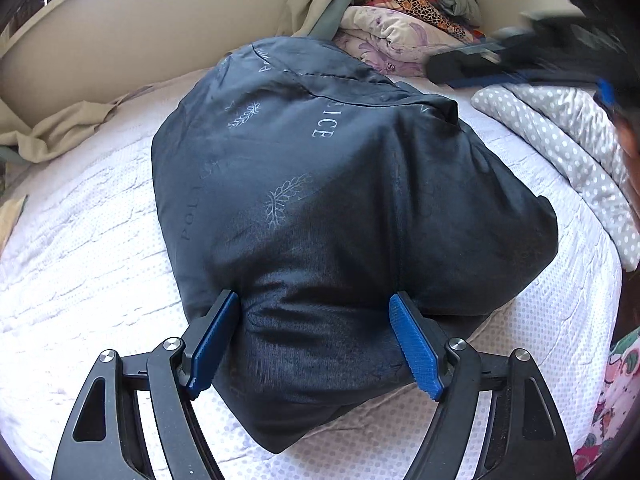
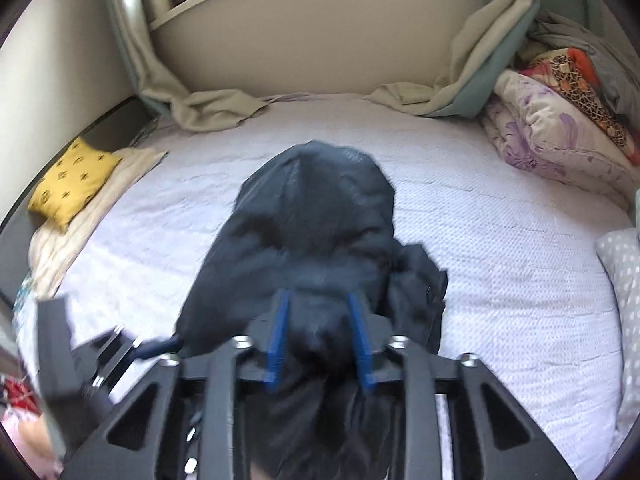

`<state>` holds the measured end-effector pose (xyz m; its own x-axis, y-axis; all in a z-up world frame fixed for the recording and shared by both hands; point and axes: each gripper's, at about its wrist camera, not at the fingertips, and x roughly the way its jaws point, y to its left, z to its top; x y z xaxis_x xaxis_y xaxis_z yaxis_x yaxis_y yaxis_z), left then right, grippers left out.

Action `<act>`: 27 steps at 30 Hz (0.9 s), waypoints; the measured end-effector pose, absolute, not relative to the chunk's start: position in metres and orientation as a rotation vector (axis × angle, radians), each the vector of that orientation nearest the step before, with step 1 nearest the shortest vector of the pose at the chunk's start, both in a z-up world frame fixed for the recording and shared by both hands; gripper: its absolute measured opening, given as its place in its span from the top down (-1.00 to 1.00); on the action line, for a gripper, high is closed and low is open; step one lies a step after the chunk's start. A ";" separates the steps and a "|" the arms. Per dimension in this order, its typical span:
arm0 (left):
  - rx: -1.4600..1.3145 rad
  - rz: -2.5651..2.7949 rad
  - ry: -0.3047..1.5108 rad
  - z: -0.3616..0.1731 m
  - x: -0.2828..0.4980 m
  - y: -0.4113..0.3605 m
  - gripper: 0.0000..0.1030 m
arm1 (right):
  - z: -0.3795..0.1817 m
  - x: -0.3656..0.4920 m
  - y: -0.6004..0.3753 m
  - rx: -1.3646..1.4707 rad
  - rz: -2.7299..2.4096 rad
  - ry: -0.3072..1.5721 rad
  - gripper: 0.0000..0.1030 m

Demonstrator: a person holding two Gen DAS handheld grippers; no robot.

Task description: Fold large clothes

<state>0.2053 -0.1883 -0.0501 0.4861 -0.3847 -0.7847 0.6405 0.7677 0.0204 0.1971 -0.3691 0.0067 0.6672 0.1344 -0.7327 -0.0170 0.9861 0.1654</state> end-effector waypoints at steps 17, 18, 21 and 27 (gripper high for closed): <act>0.308 -0.635 0.900 -0.054 0.208 -0.182 -0.73 | -0.087 0.199 -0.351 0.067 0.052 1.066 0.62; 0.312 -0.635 0.901 -0.054 0.208 -0.182 -0.73 | -0.094 0.202 -0.350 0.065 0.050 1.074 0.62; 0.304 -0.634 0.908 -0.054 0.210 -0.181 -0.73 | -0.105 0.208 -0.350 0.087 0.043 1.085 0.63; 0.254 -0.626 0.936 -0.057 0.217 -0.172 -0.79 | -0.103 0.209 -0.364 0.179 0.048 1.086 0.63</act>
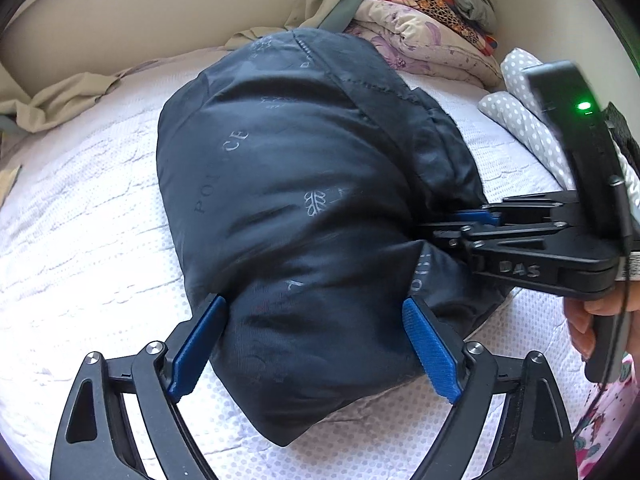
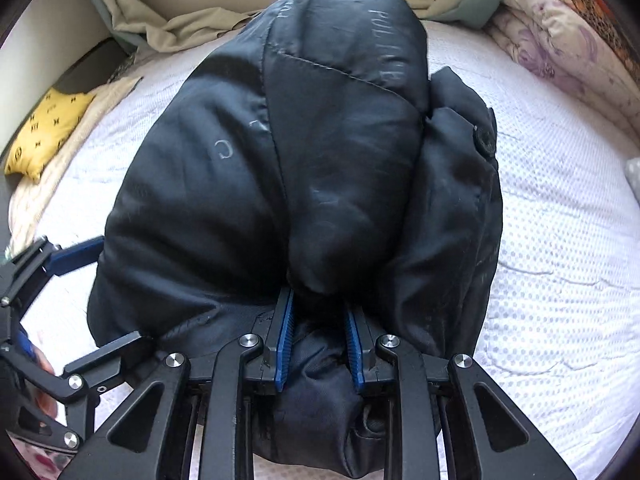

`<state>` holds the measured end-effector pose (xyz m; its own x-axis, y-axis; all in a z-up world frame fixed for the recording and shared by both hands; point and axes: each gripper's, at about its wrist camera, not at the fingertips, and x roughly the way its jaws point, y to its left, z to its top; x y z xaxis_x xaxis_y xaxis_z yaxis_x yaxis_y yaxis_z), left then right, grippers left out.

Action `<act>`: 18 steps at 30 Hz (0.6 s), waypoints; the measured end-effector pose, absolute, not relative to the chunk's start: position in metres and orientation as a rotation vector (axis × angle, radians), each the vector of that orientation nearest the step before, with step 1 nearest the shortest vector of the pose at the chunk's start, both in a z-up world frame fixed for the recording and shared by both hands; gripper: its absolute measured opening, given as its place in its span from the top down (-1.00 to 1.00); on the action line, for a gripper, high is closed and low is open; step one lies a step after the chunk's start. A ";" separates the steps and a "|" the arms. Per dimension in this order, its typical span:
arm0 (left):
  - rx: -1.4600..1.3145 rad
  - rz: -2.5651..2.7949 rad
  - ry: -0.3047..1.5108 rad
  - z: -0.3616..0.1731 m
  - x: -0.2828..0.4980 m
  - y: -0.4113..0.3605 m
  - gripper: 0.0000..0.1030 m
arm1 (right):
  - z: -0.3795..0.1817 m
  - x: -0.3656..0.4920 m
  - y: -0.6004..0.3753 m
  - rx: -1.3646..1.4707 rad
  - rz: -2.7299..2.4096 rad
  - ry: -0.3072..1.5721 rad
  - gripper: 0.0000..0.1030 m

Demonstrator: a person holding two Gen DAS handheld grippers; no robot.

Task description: Fold large clothes

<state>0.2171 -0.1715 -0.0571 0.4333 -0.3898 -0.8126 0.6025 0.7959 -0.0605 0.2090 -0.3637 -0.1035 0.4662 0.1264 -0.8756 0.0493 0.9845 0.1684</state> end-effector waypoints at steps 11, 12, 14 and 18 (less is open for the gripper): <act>0.190 -0.617 0.963 -0.056 0.222 -0.165 -0.81 | -0.024 0.181 -0.374 0.236 0.004 0.916 -0.60; 0.191 -0.617 0.963 -0.056 0.221 -0.165 -0.81 | -0.016 0.180 -0.377 0.234 -0.017 0.886 -0.68; 0.190 -0.615 0.963 -0.056 0.220 -0.165 -0.81 | -0.012 0.180 -0.379 0.235 -0.033 0.870 -0.73; 0.183 -0.614 0.964 -0.055 0.220 -0.165 -0.81 | -0.031 0.195 -0.378 0.242 -0.031 0.952 -0.76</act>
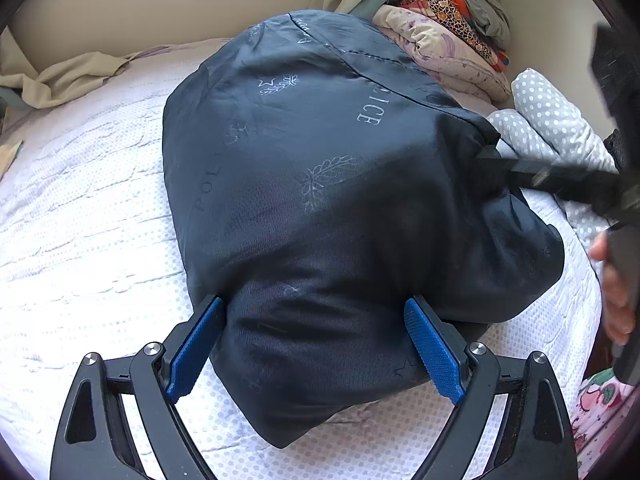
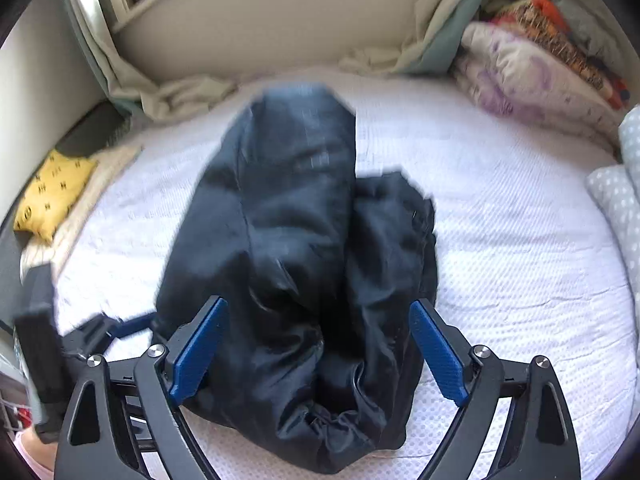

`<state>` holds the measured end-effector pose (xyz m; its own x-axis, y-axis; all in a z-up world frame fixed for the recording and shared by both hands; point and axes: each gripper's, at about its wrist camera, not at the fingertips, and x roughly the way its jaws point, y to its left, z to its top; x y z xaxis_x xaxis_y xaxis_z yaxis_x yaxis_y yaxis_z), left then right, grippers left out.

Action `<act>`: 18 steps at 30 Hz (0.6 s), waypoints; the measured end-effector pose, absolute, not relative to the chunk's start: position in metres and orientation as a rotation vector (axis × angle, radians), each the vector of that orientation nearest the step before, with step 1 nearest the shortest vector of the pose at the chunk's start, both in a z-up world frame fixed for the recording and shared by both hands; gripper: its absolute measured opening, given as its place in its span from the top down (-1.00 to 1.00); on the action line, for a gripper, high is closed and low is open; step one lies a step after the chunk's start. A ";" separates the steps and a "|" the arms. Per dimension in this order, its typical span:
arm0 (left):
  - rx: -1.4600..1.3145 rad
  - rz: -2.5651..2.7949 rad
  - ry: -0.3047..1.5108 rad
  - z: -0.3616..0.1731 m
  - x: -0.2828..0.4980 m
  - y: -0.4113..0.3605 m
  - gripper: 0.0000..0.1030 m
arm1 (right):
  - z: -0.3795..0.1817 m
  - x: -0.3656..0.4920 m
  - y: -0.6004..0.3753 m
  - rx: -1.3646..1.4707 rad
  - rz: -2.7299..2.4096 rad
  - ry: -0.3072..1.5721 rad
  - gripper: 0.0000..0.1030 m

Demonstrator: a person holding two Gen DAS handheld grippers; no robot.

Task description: Fold large clothes

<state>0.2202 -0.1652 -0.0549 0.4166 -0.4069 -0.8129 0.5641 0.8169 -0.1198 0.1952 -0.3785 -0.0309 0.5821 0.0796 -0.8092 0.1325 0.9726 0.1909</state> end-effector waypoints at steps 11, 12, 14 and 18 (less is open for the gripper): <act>-0.100 -0.649 1.067 -0.042 0.259 -0.111 -0.92 | -0.103 0.222 -0.422 0.455 0.009 1.110 -0.98; -0.149 -0.661 1.087 -0.046 0.266 -0.102 -0.92 | -0.112 0.223 -0.429 0.523 0.039 1.123 -0.98; -0.238 -0.686 1.125 -0.053 0.276 -0.091 -0.93 | -0.126 0.225 -0.438 0.632 0.087 1.138 -0.98; -0.394 -0.721 1.217 -0.077 0.291 -0.079 -0.94 | -0.144 0.229 -0.448 0.741 0.157 1.132 -1.00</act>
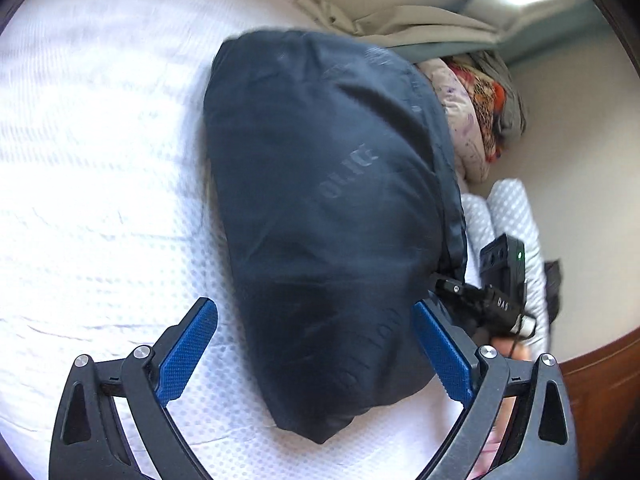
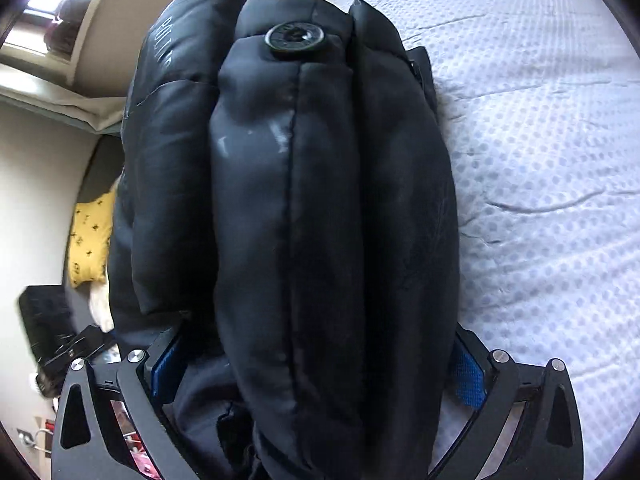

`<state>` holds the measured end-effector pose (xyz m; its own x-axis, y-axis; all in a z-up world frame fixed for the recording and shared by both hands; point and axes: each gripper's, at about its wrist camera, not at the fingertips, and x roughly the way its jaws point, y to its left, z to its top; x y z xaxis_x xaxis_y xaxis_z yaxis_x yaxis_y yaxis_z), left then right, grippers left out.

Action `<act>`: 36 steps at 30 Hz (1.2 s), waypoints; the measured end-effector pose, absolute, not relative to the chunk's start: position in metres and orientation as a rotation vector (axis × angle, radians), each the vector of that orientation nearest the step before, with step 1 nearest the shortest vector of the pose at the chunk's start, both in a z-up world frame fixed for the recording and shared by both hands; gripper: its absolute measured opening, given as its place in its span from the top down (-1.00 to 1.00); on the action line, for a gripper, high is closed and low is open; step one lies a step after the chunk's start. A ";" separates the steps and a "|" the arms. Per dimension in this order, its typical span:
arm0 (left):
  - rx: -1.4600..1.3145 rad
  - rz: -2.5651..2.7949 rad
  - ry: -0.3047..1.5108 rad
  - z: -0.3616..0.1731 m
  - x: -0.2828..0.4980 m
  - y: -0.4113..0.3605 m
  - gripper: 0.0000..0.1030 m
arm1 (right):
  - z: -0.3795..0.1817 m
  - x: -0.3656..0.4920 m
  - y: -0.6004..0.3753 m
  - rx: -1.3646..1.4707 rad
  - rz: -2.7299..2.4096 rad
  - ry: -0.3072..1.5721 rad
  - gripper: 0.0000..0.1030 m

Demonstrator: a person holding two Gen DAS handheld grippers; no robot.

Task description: Fold large clothes

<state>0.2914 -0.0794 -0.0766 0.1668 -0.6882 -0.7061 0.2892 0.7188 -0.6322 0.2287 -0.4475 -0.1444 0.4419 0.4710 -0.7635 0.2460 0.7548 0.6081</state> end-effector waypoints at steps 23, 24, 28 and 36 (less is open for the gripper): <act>-0.340 -0.676 1.057 -0.064 0.286 -0.086 -0.79 | -0.157 0.240 -0.410 0.786 0.326 1.027 -0.43; -0.341 -0.664 1.051 -0.062 0.285 -0.080 -0.79 | -0.155 0.242 -0.406 0.777 0.333 1.026 -0.42; -0.340 -0.624 1.027 -0.054 0.283 -0.057 -0.78 | -0.150 0.248 -0.384 0.764 0.377 1.024 -0.41; -0.367 -0.578 1.028 -0.053 0.279 -0.009 -0.78 | -0.157 0.257 -0.344 0.792 0.458 1.040 -0.41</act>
